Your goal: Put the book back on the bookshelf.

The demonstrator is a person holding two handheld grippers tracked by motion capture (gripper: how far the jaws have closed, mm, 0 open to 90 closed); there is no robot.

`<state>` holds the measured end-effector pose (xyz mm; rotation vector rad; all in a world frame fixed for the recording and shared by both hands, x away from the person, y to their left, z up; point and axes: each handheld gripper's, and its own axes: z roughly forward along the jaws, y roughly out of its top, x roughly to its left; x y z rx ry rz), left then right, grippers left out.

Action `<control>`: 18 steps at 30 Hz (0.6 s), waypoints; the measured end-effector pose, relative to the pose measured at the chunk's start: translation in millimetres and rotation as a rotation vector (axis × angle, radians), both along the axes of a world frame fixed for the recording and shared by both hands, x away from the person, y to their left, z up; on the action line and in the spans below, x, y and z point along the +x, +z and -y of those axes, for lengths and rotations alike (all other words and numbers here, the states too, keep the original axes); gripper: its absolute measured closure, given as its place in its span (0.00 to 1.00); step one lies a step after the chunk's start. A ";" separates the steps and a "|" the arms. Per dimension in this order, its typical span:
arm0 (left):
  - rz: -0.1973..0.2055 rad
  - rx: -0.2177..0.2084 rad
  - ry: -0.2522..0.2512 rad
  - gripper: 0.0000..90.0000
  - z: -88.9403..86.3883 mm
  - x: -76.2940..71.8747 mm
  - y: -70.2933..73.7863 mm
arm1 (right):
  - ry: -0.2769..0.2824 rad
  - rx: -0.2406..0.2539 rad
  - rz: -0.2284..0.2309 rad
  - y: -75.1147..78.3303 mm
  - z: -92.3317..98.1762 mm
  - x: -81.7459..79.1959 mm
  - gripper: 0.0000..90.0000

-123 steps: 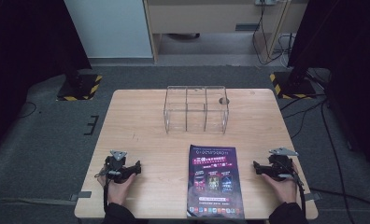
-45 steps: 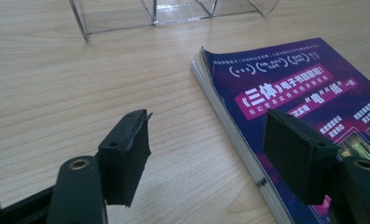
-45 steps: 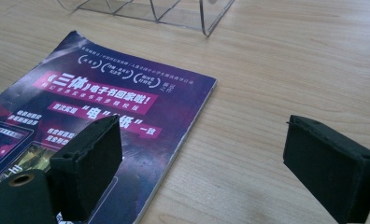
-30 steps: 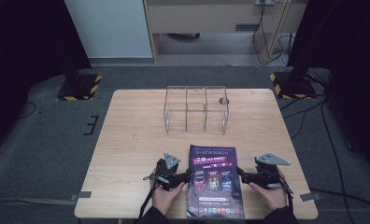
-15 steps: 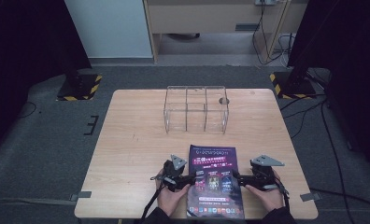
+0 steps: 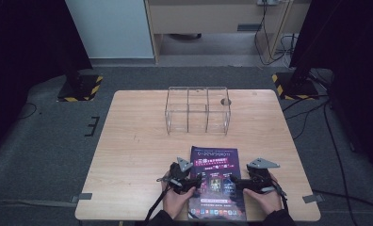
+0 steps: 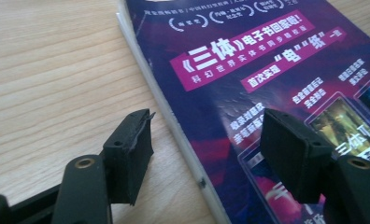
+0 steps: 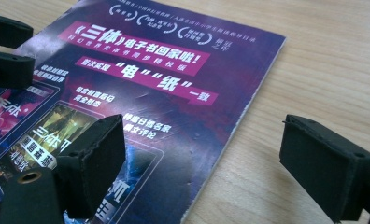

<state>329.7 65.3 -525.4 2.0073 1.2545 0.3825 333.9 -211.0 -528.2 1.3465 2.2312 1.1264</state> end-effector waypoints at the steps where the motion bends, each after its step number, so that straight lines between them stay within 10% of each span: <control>1: 0.001 0.000 -0.002 0.37 0.7 0.0 -0.2 | 0.003 0.002 -0.003 -0.6 -0.8 0.1 0.16; 18: -0.002 -0.017 -0.004 0.36 6.4 0.7 -2.7 | 0.038 0.003 -0.018 -6.7 -7.7 1.3 0.20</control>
